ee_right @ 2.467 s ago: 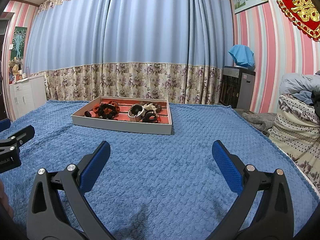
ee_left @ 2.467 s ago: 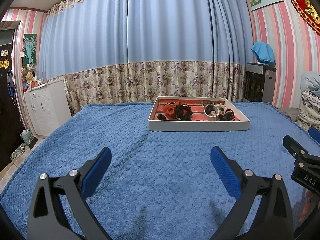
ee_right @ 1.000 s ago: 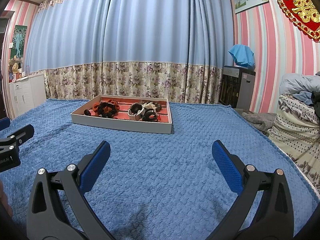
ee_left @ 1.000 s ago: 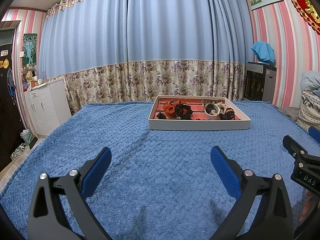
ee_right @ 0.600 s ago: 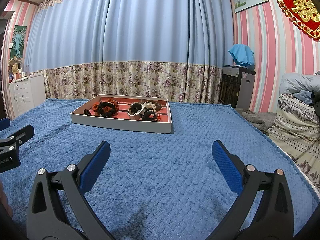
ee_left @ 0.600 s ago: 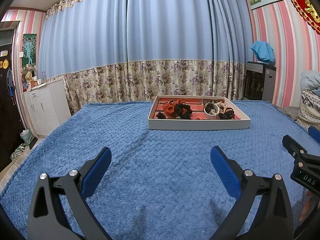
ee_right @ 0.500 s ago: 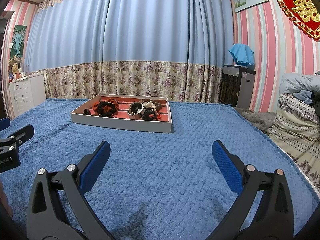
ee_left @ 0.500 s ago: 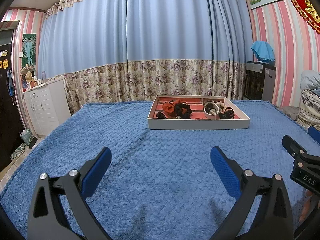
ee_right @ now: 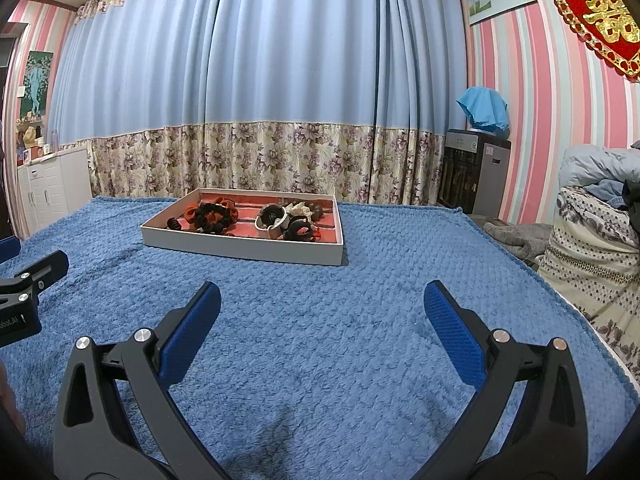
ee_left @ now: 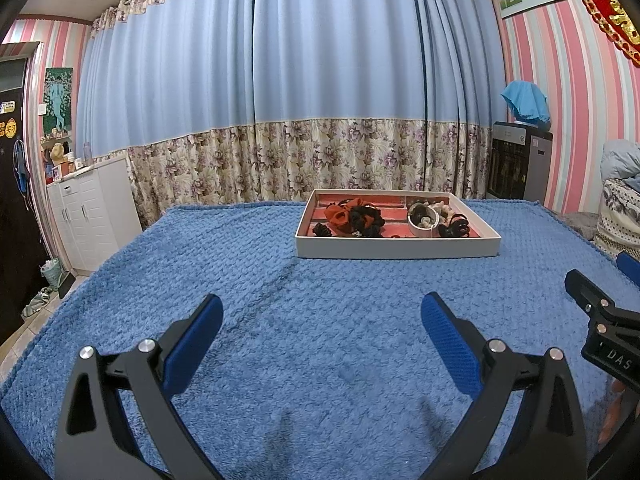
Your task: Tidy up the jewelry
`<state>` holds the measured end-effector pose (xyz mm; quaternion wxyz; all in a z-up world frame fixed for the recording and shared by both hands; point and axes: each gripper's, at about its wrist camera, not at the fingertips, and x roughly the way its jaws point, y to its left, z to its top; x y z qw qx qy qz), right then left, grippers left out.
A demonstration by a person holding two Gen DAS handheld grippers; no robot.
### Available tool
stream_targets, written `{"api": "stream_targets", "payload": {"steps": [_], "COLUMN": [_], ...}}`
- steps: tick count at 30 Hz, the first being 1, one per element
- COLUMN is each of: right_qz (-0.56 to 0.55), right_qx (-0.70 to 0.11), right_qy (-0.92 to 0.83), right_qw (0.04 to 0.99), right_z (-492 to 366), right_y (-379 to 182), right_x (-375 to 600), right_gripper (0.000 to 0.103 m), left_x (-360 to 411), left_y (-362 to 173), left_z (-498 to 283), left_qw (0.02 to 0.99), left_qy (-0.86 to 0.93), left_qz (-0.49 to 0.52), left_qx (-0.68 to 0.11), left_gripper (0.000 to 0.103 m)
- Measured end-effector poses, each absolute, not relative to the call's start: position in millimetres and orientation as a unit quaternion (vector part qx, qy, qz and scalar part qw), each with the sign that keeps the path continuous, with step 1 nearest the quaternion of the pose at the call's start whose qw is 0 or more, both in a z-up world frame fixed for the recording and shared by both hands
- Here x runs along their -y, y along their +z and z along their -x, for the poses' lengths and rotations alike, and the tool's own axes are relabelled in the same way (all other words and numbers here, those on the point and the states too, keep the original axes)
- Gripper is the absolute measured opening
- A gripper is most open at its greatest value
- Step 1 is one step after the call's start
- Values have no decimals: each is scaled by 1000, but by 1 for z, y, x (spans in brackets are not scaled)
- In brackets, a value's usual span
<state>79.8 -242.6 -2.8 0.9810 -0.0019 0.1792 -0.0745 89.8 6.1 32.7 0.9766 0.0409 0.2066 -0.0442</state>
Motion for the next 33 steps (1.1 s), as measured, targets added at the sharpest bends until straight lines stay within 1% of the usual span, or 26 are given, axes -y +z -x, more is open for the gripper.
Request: {"api": "stream_targets", "payload": {"steps": [15,33], "right_qz": [3,3], "right_qx": [-179,-179], "right_qy": [-75,-76], "right_qw": [981,981], "right_z": [-80,-81], "right_y": [-4,-5], "right_x": [241,240], "right_gripper": [99,99], "left_x": [-4,-7], "left_y": [27,29], "left_z": [-85,-90], "left_qw": [977,974], "left_qy": [-42,-46], "left_qz": [-57,-46], "left_qx": [-204,-215], "left_gripper": [97,97]}}
